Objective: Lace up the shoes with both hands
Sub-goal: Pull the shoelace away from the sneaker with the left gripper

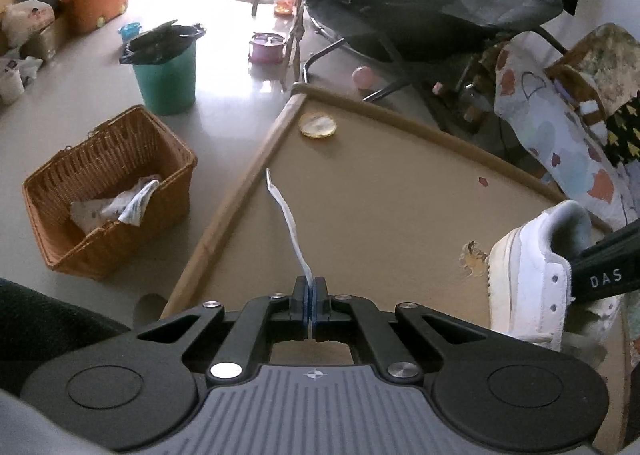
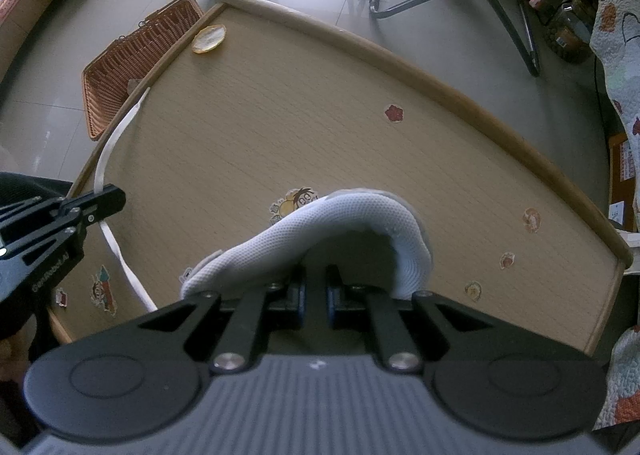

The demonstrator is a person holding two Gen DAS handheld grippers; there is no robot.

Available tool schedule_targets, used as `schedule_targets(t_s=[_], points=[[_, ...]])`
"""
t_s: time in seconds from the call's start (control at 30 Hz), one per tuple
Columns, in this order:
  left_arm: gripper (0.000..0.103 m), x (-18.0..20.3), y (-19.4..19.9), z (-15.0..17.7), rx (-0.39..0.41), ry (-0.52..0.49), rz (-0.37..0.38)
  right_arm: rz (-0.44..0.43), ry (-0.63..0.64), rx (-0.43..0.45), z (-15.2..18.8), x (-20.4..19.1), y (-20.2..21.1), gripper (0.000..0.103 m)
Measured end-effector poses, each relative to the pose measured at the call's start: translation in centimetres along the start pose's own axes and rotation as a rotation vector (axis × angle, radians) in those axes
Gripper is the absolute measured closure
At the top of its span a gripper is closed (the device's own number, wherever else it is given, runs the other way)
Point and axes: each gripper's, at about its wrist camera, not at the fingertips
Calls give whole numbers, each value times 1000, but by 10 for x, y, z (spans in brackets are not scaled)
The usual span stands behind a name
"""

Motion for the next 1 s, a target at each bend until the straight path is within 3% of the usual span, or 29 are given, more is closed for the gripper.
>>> schedule_targets(t_s=[0.37,1.0], points=[[102,-6,0,-3,-12,-66,-57,0,2,-1,0,0,1,93],[102,-18,-7,-21,-18,-120,-86,-2,5,-5,0,1,1,93]])
Point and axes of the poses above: each gripper's, at about its wrist camera, not at the fingertips, and y roughly against the way its jaws point, x to its right, z to its underside, and after that the axes turned 5 degrees about z, right-handed
